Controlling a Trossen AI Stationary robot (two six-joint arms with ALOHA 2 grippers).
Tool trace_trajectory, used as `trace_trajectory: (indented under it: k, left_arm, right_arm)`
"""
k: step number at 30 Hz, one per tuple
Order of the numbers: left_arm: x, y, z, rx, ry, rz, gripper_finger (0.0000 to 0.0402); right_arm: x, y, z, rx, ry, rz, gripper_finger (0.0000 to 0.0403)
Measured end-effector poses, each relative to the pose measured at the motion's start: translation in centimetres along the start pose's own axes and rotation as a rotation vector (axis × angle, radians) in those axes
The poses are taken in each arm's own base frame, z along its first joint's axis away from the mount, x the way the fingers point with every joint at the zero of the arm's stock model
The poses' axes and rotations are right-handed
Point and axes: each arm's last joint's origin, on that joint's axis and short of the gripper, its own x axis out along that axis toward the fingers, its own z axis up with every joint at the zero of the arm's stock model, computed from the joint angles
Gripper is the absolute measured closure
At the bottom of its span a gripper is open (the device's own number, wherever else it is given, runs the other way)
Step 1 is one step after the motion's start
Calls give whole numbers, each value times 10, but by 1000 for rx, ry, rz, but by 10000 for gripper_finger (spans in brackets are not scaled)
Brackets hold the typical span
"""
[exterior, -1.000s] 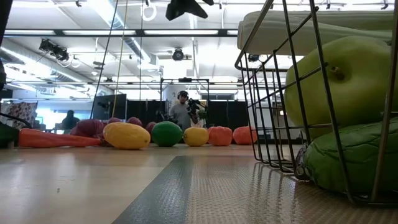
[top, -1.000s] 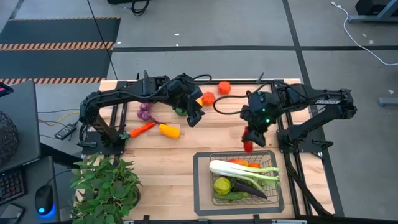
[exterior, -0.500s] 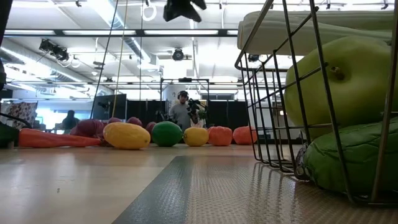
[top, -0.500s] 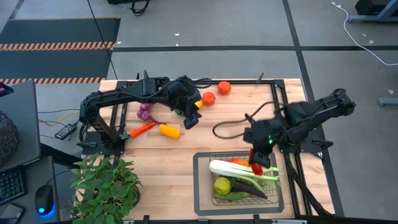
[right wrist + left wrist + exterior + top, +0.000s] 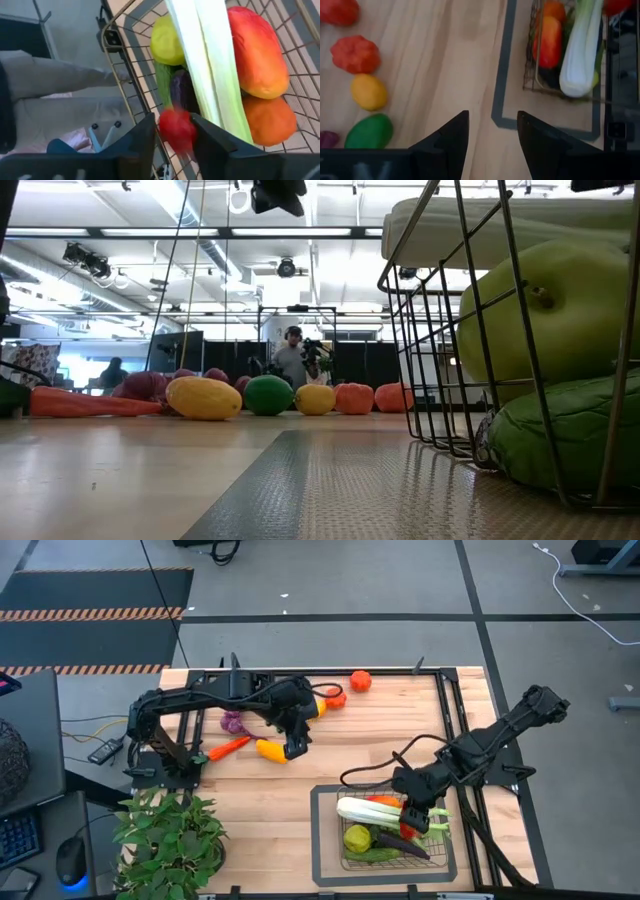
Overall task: Build produce basket
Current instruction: Put the red chili pepper into the wire basket, then put the tangerine into the wire basket
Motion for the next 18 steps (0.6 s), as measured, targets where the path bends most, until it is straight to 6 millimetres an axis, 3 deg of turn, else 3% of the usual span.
trace_trajectory:
  k: [10,18]
  left_arm:
    - [4,-7,-17,53,150,20,227]
    - [36,7,-34,-63,237,62,223]
  right_arm:
    - [2,0,3,32,-47,0,172]
    - [-9,-19,31,37,-139,-20,157]
